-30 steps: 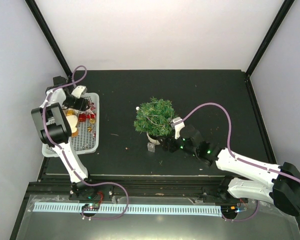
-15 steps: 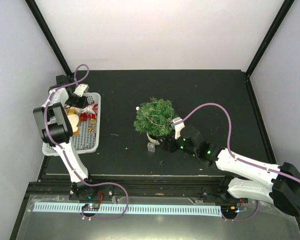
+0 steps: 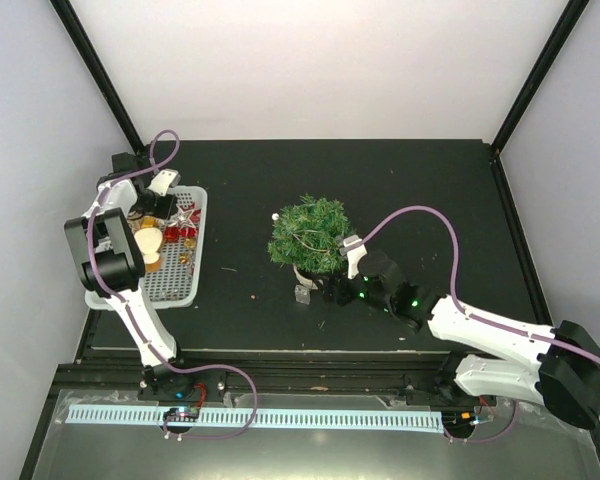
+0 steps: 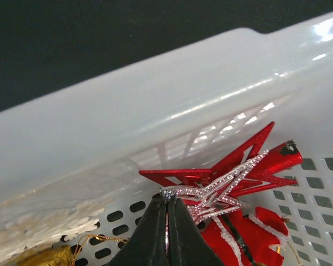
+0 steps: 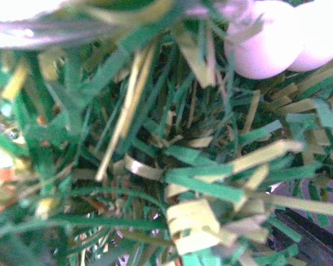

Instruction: Decorate the small christmas tree

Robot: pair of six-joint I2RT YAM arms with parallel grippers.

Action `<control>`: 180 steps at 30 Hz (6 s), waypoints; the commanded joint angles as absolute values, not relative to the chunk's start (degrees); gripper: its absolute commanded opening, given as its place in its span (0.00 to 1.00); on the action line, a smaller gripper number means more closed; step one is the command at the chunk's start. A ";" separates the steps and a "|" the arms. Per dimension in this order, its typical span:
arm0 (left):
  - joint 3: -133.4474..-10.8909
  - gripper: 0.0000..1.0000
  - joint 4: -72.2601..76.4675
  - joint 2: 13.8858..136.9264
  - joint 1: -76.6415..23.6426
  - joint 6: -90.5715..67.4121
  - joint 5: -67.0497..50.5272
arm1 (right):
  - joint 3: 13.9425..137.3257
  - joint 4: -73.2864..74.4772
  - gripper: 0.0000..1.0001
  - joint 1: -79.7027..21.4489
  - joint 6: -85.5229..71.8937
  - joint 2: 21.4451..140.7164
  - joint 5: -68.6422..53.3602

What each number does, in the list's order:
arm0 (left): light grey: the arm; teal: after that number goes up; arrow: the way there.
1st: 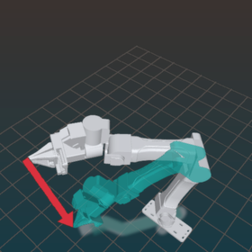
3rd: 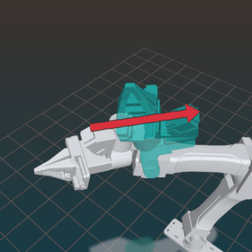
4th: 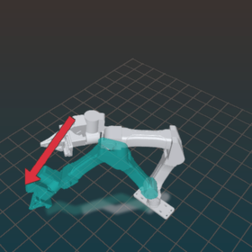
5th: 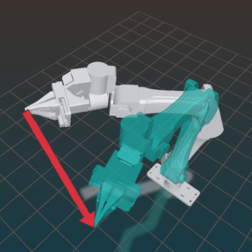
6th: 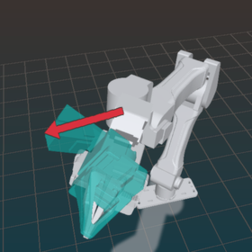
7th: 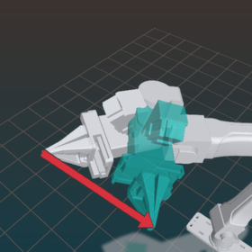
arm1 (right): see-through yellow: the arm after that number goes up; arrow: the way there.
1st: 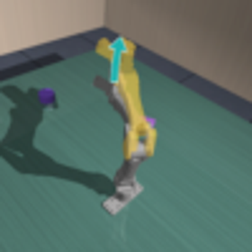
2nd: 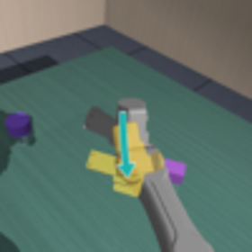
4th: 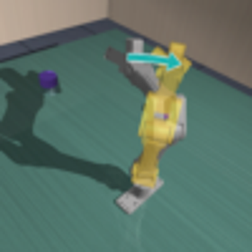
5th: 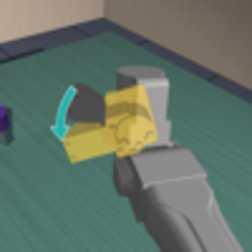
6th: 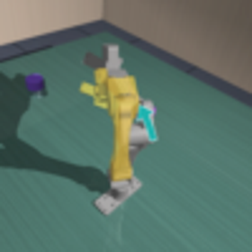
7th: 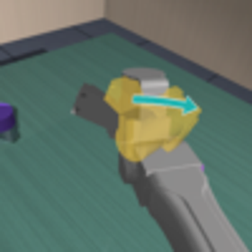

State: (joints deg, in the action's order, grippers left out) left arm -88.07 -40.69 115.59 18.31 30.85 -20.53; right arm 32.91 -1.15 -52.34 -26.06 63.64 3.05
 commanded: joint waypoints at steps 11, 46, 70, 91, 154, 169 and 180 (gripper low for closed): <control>-79.77 0.01 -42.21 105.75 18.18 37.35 -26.19 | 32.79 -2.37 0.84 -52.03 -25.85 65.32 2.48; -62.70 0.02 -39.78 69.75 25.88 34.20 -42.50 | 34.84 5.79 0.82 -52.07 -19.79 57.50 -1.71; -69.63 0.02 -64.16 57.77 31.74 36.62 -79.29 | 51.82 13.55 0.81 -57.33 -15.83 52.68 -3.56; -63.34 0.02 -22.65 52.76 11.52 -13.05 -98.44 | 62.10 -6.26 0.81 -59.58 -21.48 70.88 -17.29; -46.63 0.99 4.77 51.21 19.46 -32.26 -95.72 | 77.32 11.84 0.01 -59.18 -10.69 75.32 12.79; -41.25 0.99 7.20 54.45 27.33 -32.39 -99.56 | 78.99 18.51 0.01 -52.66 -10.55 73.61 19.36; -40.78 0.99 7.65 54.19 27.33 -32.27 -99.27 | 77.04 19.58 0.01 -52.64 -10.55 69.88 21.43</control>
